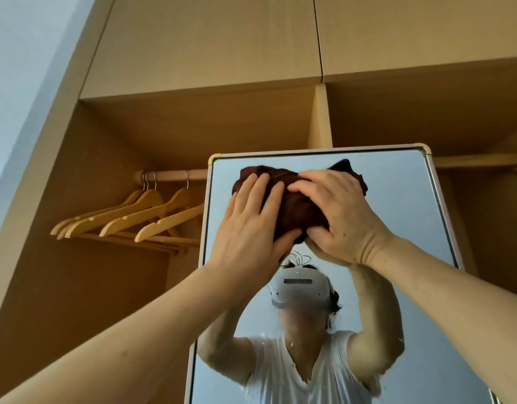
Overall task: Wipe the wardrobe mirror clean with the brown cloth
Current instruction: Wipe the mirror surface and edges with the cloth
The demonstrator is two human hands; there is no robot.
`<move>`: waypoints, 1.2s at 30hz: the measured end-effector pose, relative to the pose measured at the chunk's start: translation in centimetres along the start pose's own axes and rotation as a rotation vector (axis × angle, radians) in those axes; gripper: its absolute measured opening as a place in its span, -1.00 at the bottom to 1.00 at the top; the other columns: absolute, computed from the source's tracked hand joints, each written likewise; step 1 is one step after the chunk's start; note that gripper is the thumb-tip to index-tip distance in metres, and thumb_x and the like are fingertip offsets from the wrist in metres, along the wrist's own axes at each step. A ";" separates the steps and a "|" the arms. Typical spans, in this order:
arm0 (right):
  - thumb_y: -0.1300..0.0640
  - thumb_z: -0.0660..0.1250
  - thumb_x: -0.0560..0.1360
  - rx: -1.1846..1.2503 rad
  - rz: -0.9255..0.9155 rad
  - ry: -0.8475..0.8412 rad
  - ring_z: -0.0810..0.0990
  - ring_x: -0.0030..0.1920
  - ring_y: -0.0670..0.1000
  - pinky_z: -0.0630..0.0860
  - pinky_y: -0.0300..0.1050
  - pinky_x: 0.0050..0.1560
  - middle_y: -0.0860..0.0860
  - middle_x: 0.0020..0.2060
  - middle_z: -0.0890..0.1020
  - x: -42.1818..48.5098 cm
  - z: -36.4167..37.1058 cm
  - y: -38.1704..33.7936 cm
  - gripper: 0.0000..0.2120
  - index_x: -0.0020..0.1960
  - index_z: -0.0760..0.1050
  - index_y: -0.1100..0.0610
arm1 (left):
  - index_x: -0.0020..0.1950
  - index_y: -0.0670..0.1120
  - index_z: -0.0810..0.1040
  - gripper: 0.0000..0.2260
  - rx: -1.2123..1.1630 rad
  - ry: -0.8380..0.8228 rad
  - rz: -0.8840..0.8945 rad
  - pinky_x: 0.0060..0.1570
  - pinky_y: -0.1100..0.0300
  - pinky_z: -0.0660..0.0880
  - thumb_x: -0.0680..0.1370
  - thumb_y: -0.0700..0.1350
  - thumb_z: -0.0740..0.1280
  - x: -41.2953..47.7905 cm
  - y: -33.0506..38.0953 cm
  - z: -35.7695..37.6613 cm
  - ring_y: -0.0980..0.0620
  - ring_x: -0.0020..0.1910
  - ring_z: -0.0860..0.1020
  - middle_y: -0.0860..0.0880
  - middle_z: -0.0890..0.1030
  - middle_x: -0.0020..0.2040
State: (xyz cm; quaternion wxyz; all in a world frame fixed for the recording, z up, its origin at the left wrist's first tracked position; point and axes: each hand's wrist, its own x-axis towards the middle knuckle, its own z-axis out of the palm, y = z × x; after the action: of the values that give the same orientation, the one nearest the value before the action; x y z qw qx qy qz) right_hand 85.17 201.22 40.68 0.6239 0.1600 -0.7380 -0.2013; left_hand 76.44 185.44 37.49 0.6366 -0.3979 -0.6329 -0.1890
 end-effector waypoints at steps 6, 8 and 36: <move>0.05 0.19 0.31 0.018 0.043 0.095 0.42 0.24 0.15 0.24 0.10 0.32 0.09 0.22 0.50 1.6 0.6 -0.2 -0.48 0.25 0.49 0.14 | 0.54 -0.07 0.14 -0.37 -0.024 0.000 -0.021 0.47 0.10 -0.11 0.56 0.19 0.19 1.5 -0.5 -0.8 -0.05 0.53 -0.02 -0.09 0.13 0.55; 0.06 0.21 0.30 0.045 0.013 0.087 0.42 0.25 0.15 0.24 0.11 0.32 0.11 0.22 0.49 0.1 0.7 -0.7 -0.47 0.25 0.49 0.16 | 0.53 -0.07 0.17 -0.37 -0.027 -0.009 -0.017 0.44 0.10 -0.11 0.55 0.21 0.18 -0.4 -0.1 -0.7 -0.07 0.53 0.02 -0.10 0.16 0.54; 0.10 0.36 0.30 0.069 -0.017 -0.016 0.43 0.22 0.13 0.28 0.13 0.30 0.10 0.21 0.49 -4.8 -1.4 2.3 -0.47 0.27 0.46 0.14 | 0.33 -0.01 0.44 -0.49 0.020 0.040 0.102 0.22 -0.12 0.32 0.45 0.19 0.31 -0.5 3.5 1.6 -0.21 0.37 0.29 -0.09 0.41 0.36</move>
State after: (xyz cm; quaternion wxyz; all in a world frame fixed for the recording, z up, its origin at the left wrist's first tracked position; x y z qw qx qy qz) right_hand 87.40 205.42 37.89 0.6105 0.1859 -0.7480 -0.1824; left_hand 77.97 188.65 35.88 0.6620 -0.4196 -0.6006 -0.1580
